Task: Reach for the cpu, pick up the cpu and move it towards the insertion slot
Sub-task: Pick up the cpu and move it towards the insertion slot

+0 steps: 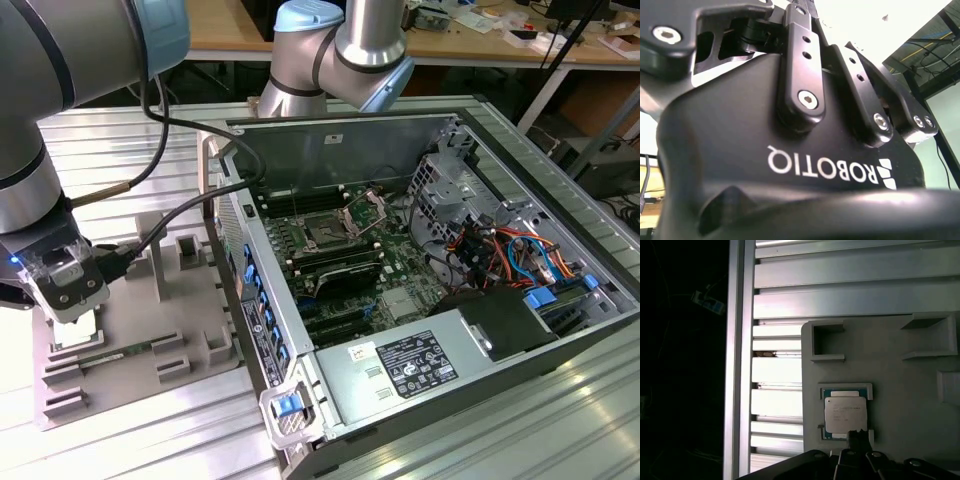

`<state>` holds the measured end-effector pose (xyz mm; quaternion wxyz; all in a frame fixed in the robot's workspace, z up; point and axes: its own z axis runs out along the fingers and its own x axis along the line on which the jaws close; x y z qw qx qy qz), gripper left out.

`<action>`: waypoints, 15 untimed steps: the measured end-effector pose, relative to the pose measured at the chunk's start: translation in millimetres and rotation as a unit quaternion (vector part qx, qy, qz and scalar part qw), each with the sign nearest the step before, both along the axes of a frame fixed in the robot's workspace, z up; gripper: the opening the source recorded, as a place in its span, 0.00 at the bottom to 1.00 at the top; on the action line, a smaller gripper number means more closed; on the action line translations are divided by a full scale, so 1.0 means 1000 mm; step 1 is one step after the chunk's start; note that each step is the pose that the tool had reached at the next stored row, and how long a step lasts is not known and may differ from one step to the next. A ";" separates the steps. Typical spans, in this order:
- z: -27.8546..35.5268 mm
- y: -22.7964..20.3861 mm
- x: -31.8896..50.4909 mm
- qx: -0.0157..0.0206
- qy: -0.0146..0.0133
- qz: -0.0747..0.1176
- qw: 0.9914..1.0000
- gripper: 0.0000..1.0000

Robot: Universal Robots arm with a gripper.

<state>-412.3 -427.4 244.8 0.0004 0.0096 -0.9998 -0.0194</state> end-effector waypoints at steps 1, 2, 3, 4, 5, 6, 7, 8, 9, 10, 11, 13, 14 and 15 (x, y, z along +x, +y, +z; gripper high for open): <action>-0.0004 0.0000 0.0000 0.000 0.000 0.000 1.000 0.11; -0.0008 -0.0001 0.0000 0.000 0.000 0.000 1.000 0.11; -0.0013 -0.0001 0.0000 0.000 0.000 0.000 1.000 0.11; -0.0016 -0.0001 0.0000 0.000 0.000 0.000 1.000 0.11; -0.0019 -0.0001 0.0000 0.000 0.000 0.000 1.000 0.11; -0.0023 -0.0001 0.0000 0.000 0.000 0.000 1.000 0.11; -0.0028 -0.0001 0.0000 0.000 0.000 0.000 1.000 0.11; -0.0031 -0.0001 0.0000 0.000 0.000 0.000 1.000 0.11; -0.0034 -0.0001 0.0000 0.000 0.000 0.000 1.000 0.11; -0.0037 -0.0001 0.0000 0.000 0.000 0.000 1.000 0.11; -0.0040 -0.0001 0.0000 0.000 0.000 0.000 1.000 0.11; -0.0047 -0.0002 0.0000 0.000 0.000 0.000 1.000 0.11; -0.0051 -0.0002 0.0000 0.000 0.000 0.000 1.000 0.11; -0.0054 -0.0002 0.0000 0.000 0.000 0.000 1.000 0.11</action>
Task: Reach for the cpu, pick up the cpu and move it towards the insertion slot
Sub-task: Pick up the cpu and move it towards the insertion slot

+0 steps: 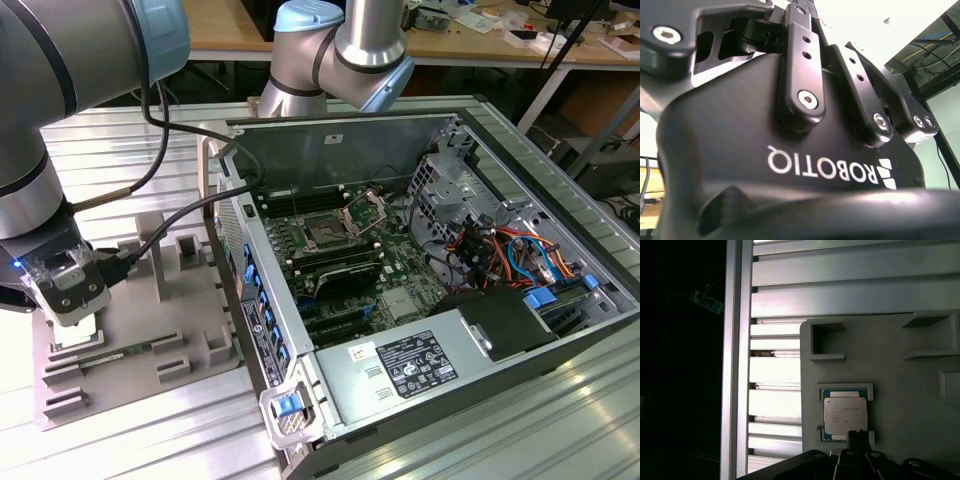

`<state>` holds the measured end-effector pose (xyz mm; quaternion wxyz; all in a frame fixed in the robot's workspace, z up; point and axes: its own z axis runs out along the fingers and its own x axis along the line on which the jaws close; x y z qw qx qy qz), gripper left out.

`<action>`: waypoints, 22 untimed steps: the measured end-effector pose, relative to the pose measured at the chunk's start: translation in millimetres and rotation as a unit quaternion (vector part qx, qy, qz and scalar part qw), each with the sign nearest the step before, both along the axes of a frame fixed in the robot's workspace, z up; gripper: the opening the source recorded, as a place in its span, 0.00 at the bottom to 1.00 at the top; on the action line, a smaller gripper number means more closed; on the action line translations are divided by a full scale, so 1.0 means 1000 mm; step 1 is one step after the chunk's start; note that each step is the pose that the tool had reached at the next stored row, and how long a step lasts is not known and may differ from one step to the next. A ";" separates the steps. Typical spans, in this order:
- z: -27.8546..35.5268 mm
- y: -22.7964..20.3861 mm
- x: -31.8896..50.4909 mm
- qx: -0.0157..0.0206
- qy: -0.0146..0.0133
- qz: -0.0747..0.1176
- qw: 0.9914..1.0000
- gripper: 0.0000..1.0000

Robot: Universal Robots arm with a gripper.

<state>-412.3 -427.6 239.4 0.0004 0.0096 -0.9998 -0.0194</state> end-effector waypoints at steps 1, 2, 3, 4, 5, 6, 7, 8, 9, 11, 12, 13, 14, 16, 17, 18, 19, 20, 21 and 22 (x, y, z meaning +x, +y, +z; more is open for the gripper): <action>-0.0004 0.0000 0.0000 0.000 0.000 0.000 1.000 0.11; -0.0006 0.0000 0.0000 0.000 0.000 0.000 1.000 0.11; -0.0008 0.0000 0.0000 0.000 0.000 0.000 1.000 0.11; -0.0008 0.0000 0.0000 0.000 0.000 0.000 1.000 0.11; -0.0009 0.0000 0.0000 0.000 0.000 0.000 1.000 0.11; -0.0010 0.0000 0.0000 0.000 0.000 0.000 1.000 0.11; -0.0009 0.0000 0.0000 0.000 0.000 0.000 1.000 0.11; -0.0010 0.0000 0.0000 0.000 0.000 0.000 1.000 0.11; -0.0010 0.0000 0.0000 0.000 0.000 0.000 1.000 0.11; -0.0010 0.0000 0.0000 0.000 0.000 0.000 1.000 0.11; -0.0010 0.0000 0.0000 0.000 0.000 0.000 1.000 0.11; -0.0010 0.0000 0.0000 0.000 0.000 0.000 1.000 0.11; -0.0010 0.0000 0.0000 0.000 0.000 0.000 1.000 0.11; -0.0011 0.0000 0.0000 0.000 0.000 0.000 1.000 0.23; -0.0011 0.0000 0.0000 0.000 0.000 0.000 1.000 0.29; -0.0011 0.0000 0.0000 0.000 0.000 0.000 1.000 0.29; -0.0012 0.0000 0.0000 0.000 0.000 0.000 1.000 0.42; -0.0012 0.0000 0.0000 0.000 0.000 0.000 1.000 0.42; -0.0012 0.0000 0.0000 0.000 0.000 0.000 1.000 0.48; -0.0012 0.0000 0.0000 0.000 0.000 0.000 1.000 0.48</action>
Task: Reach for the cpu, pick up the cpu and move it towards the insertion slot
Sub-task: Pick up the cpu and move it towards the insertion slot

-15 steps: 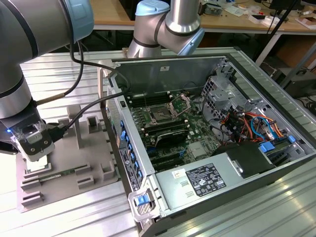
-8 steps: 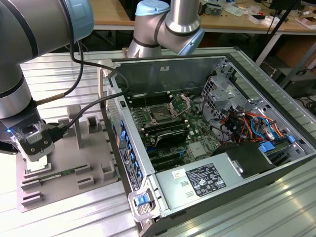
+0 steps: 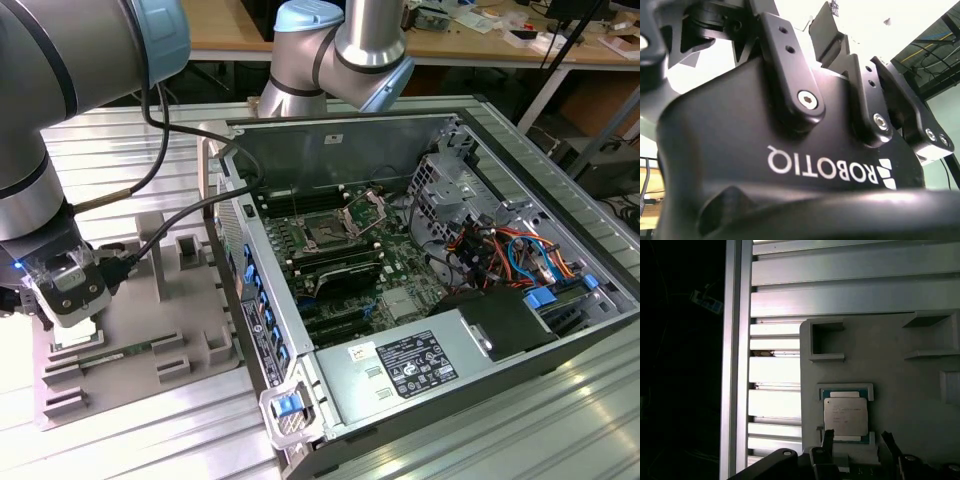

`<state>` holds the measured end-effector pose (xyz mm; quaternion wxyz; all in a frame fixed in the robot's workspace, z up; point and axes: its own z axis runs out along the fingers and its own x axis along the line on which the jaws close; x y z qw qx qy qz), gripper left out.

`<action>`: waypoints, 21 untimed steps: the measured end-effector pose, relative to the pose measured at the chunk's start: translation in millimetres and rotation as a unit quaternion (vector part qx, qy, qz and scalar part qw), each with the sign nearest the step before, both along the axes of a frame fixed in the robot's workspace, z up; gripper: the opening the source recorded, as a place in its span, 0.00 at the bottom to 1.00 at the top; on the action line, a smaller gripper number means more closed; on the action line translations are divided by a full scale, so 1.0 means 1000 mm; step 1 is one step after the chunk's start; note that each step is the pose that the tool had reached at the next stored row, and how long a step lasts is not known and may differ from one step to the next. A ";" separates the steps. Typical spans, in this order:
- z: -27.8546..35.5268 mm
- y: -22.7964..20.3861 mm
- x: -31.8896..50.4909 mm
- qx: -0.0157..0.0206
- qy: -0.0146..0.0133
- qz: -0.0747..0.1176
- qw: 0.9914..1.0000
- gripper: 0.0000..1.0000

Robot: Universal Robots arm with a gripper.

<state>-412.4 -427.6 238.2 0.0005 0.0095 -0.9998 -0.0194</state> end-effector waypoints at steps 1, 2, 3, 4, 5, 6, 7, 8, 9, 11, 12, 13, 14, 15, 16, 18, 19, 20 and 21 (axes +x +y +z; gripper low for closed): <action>0.0000 0.0000 0.0000 0.000 0.000 0.000 1.000 0.48; 0.0000 0.0000 0.0000 0.000 0.000 0.000 1.000 0.48; -0.0001 0.0000 0.0000 0.000 0.000 0.000 1.000 0.48; -0.0001 0.0000 0.0000 0.000 0.000 0.000 1.000 0.48; -0.0001 0.0000 0.0000 0.000 0.000 0.000 1.000 0.49; -0.0001 0.0000 0.0000 0.000 0.000 0.000 1.000 0.49; -0.0002 0.0000 0.0000 0.000 0.000 0.000 1.000 0.49; -0.0002 0.0000 0.0000 0.000 0.000 0.000 1.000 0.56; -0.0002 0.0000 0.0000 0.000 0.000 0.000 1.000 0.56; -0.0002 0.0000 0.0000 0.000 0.000 0.000 1.000 0.56; -0.0002 0.0000 0.0000 0.000 0.000 0.000 1.000 0.56; -0.0003 0.0000 0.0000 0.000 0.000 0.000 1.000 0.56; -0.0005 0.0000 0.0000 0.000 0.000 0.000 1.000 0.56; -0.0008 0.0000 0.0000 0.000 0.000 0.000 1.000 0.56; -0.0011 0.0000 0.0000 0.000 0.000 0.000 1.000 0.56; -0.0024 0.0000 0.0000 0.000 0.000 0.000 1.000 0.56; -0.0028 0.0000 0.0000 0.000 0.000 0.000 1.000 0.56; -0.0035 0.0000 0.0000 0.000 0.000 0.000 1.000 0.56; -0.0039 0.0000 0.0000 0.000 0.000 0.000 1.000 0.56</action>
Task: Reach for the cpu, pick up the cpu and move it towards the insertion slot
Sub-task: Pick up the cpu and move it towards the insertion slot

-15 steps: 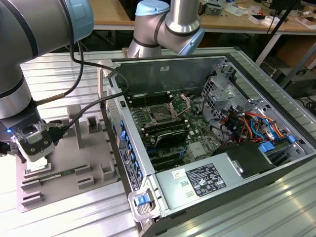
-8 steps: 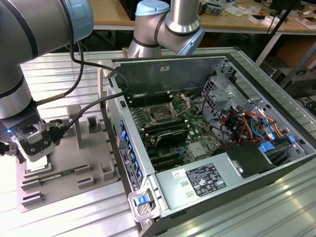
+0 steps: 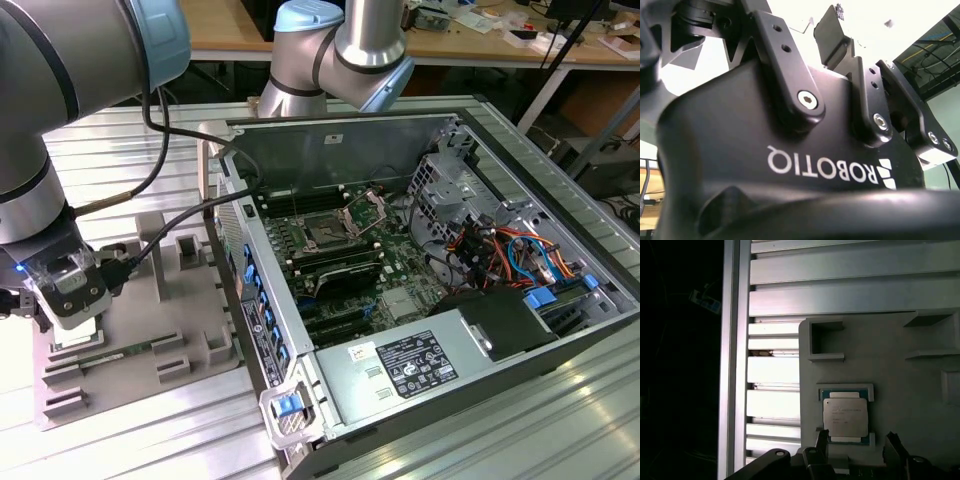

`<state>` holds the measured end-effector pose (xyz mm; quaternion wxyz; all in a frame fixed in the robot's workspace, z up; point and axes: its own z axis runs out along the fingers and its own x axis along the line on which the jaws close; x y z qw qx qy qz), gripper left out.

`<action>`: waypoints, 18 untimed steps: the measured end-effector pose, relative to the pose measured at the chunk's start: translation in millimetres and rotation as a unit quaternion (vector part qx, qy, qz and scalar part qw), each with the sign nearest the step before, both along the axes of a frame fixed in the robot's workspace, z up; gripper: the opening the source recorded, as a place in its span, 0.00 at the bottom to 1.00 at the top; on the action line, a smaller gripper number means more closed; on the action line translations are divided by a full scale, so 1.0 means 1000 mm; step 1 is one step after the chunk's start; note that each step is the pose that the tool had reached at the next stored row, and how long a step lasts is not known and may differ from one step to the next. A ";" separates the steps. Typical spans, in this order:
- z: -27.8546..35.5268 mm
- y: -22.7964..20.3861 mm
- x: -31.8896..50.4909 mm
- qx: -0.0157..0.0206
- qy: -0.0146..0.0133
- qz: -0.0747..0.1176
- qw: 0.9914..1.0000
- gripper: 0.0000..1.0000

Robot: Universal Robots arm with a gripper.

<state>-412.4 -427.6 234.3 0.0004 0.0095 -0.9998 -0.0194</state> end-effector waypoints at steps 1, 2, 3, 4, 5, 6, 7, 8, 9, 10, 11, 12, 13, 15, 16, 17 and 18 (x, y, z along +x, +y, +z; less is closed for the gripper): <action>-0.0006 0.0000 0.0000 0.000 0.000 0.000 1.000 0.56; -0.0010 0.0000 0.0000 0.000 0.000 0.000 1.000 0.56; -0.0014 0.0000 0.0000 0.000 0.000 0.000 1.000 0.56; -0.0020 0.0000 0.0000 0.000 0.000 0.000 1.000 0.56; -0.0026 0.0000 0.0000 0.000 0.000 0.000 1.000 0.56; -0.0032 0.0000 0.0000 0.000 0.000 0.000 1.000 0.56; -0.0034 0.0000 0.0000 0.000 0.000 0.000 1.000 0.56; -0.0038 0.0000 0.0000 0.000 0.000 0.000 1.000 0.56; -0.0041 0.0000 0.0000 0.000 0.000 0.000 1.000 0.56; -0.0047 0.0000 0.0000 0.000 0.000 0.000 1.000 0.56; -0.0051 0.0000 0.0000 0.000 0.000 0.000 1.000 0.56; -0.0054 0.0000 0.0000 0.000 0.000 0.000 1.000 0.56; -0.0058 0.0000 0.0000 0.000 0.000 0.000 1.000 0.56; -0.0065 0.0000 0.0000 0.000 0.000 0.000 1.000 0.56; -0.0069 0.0000 0.0000 0.000 0.000 0.000 1.000 0.56; -0.0072 0.0000 0.0000 0.000 0.000 0.000 1.000 0.56; -0.0076 0.0000 0.0000 0.000 0.000 0.000 1.000 0.56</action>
